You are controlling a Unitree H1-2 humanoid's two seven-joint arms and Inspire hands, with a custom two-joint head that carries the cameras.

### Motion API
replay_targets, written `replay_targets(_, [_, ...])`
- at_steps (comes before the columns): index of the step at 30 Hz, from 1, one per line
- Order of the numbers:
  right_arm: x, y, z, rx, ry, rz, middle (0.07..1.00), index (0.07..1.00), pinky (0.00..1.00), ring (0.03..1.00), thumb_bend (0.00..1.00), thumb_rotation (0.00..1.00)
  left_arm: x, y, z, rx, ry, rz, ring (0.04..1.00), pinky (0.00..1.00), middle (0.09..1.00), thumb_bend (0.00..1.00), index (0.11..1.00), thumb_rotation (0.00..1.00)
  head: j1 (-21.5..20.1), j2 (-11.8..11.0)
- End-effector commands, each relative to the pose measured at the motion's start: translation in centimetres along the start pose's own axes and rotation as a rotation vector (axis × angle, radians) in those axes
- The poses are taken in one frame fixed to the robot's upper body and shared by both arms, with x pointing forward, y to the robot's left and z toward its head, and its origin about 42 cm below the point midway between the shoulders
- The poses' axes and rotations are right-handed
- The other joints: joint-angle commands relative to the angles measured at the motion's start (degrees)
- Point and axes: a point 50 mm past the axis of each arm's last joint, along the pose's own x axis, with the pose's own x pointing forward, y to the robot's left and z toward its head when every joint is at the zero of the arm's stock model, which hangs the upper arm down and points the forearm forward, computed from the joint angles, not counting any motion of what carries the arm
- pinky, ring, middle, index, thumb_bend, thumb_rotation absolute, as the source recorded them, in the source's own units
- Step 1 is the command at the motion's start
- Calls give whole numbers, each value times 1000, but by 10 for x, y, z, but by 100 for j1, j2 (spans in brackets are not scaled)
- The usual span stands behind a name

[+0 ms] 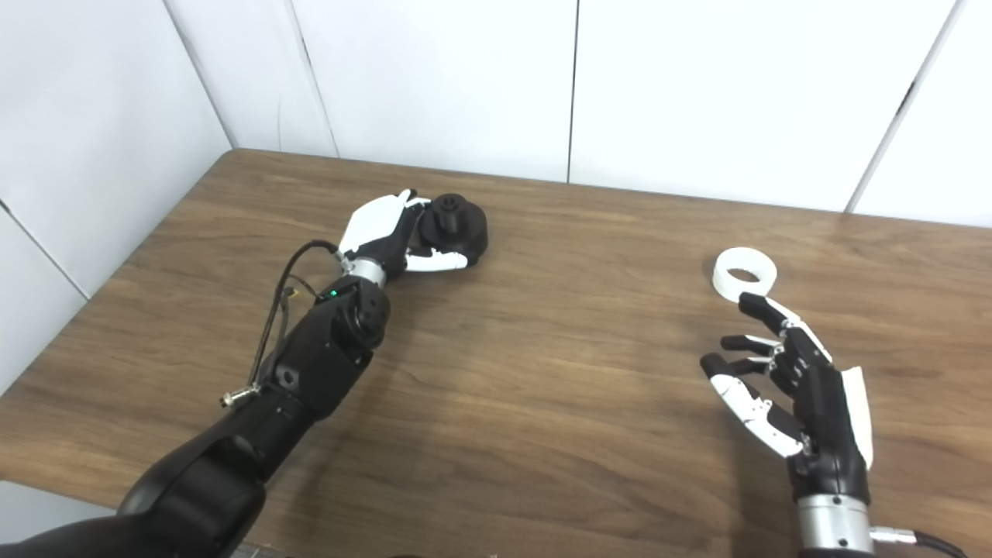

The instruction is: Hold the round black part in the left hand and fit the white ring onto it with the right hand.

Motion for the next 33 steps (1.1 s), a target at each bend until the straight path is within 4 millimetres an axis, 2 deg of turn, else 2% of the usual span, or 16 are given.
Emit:
replay_targets(1, [4,0,14,8,-64,-8,826,780,519,655,614,340,13,23,18,-57,-73,90,1000,916,1000,1000,813,534,-3,10])
replay_targets(5, [3,-1,14,3,-61,-12,820,776,522,649,614,325,13,19,18,-135,-84,96,1000,918,1000,1000,796,495,-6,14])
replay_targets(8, [2,-2,14,-4,-59,-12,823,779,531,654,616,338,13,15,16,-233,-94,105,1000,979,1000,1000,748,373,-13,27])
replay_targets(11, [2,-3,14,-4,-59,-15,823,776,527,653,616,337,14,11,15,-266,-101,116,1000,985,1000,996,723,323,-13,27])
replay_targets(17, [1,-4,14,-10,-54,-23,831,773,529,653,621,344,12,6,15,-272,-113,125,1000,1000,999,954,693,290,-14,47])
replay_targets(33, [2,-4,16,-14,-57,-24,825,768,518,647,606,328,11,8,12,-265,-104,130,1000,1000,1000,923,661,237,-22,78])
